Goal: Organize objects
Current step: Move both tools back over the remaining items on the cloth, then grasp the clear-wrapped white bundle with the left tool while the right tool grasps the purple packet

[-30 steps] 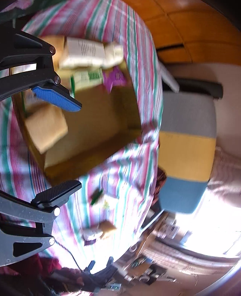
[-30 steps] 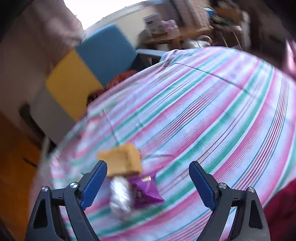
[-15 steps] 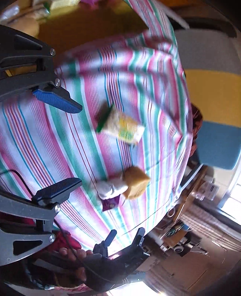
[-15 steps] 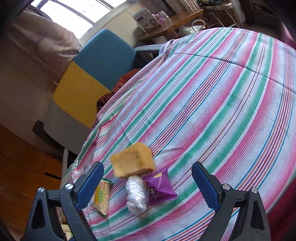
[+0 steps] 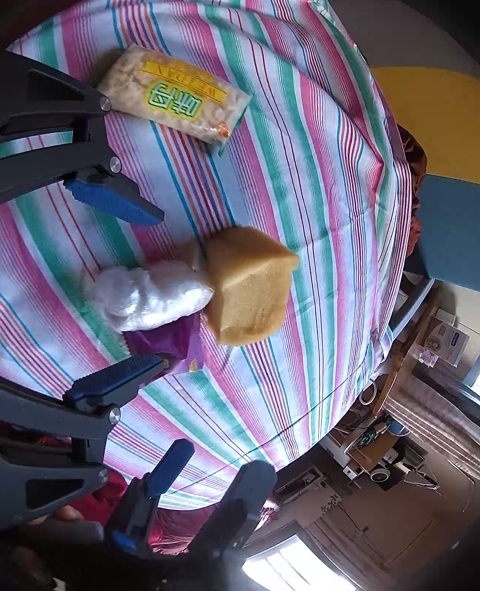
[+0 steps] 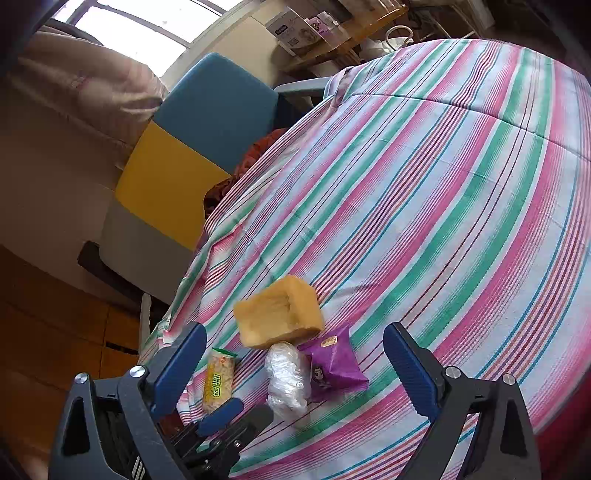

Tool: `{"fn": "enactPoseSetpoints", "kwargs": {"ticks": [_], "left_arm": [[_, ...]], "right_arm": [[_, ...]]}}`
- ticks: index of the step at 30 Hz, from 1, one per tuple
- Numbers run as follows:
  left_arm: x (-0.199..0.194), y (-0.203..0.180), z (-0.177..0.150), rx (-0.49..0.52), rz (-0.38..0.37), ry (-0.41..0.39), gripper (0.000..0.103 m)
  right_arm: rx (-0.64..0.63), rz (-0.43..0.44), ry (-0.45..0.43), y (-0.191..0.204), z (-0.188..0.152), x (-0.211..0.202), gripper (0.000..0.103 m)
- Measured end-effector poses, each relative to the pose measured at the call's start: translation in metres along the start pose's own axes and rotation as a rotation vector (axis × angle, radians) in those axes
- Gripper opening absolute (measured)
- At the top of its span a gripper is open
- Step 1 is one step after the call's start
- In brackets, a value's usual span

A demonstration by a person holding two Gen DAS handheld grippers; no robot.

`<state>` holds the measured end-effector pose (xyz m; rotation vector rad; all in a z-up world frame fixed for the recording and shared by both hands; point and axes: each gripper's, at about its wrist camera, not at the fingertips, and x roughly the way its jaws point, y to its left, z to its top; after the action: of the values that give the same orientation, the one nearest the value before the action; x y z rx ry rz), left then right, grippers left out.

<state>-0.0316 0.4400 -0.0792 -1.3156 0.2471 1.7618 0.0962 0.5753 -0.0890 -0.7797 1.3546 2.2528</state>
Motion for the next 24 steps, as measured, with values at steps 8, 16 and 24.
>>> {"fn": "enactPoseSetpoints", "kwargs": {"ticks": [8, 16, 24], "left_arm": [[0.029, 0.001, 0.001, 0.06, 0.083, -0.007, 0.032], [-0.009, 0.025, -0.047, 0.076, 0.102, -0.071, 0.031], [-0.037, 0.05, -0.09, 0.026, 0.086, -0.103, 0.032]], "right_arm": [[0.005, -0.007, 0.011, -0.002, 0.001, 0.003, 0.097], [-0.024, -0.043, 0.043, 0.001, -0.001, 0.013, 0.097], [-0.14, -0.151, 0.136, 0.01, -0.011, 0.037, 0.093]]}}
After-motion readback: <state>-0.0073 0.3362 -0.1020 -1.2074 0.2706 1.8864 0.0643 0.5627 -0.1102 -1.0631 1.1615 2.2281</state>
